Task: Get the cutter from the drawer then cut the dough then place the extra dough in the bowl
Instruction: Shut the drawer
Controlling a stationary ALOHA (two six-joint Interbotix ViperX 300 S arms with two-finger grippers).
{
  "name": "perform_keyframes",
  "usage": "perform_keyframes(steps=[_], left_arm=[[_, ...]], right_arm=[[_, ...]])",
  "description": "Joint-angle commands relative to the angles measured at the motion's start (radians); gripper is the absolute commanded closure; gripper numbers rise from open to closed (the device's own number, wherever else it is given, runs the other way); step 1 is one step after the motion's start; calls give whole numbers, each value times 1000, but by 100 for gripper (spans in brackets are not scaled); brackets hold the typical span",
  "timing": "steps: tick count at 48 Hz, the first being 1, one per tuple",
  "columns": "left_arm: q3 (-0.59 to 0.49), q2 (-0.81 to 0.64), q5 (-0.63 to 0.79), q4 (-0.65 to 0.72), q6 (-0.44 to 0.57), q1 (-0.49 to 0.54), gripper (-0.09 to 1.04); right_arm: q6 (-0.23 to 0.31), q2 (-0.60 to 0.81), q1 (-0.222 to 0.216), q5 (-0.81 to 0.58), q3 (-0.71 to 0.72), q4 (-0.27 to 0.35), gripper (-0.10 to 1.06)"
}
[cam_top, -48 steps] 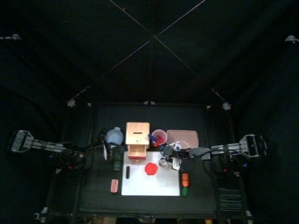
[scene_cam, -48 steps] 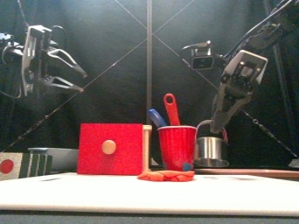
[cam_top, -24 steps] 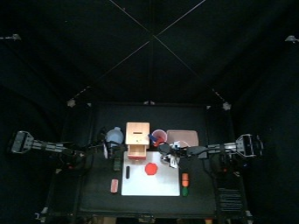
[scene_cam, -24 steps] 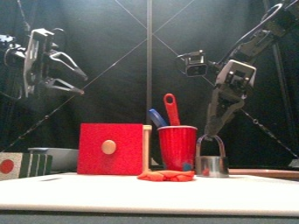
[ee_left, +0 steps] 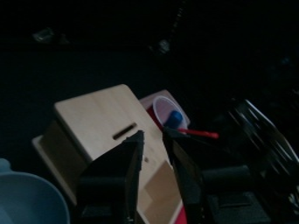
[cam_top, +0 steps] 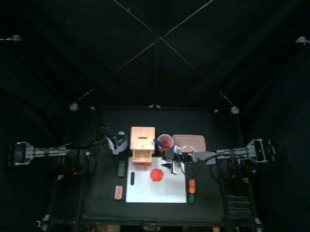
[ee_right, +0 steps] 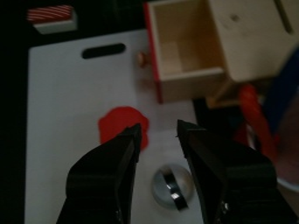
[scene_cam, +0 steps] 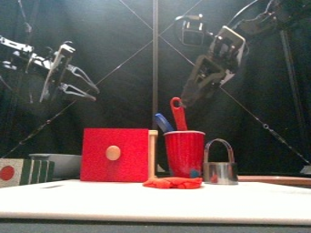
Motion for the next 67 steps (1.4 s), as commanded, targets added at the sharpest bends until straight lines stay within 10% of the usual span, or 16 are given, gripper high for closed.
perform_keyframes(steps=[1,11,32,67], left_arm=[[-63,43,6,-9,-2,75,37],[-189,179,74,-23,0,158,56],[-396,500,244,-37,2,281,56],[-466,601,362,-14,0,295,56]], right_arm=[[5,51,41,-78,-78,-34,26],[5,222,67,-87,-225,-80,43],[9,472,57,120,-518,-117,46],[12,531,-77,213,-597,-173,46]])
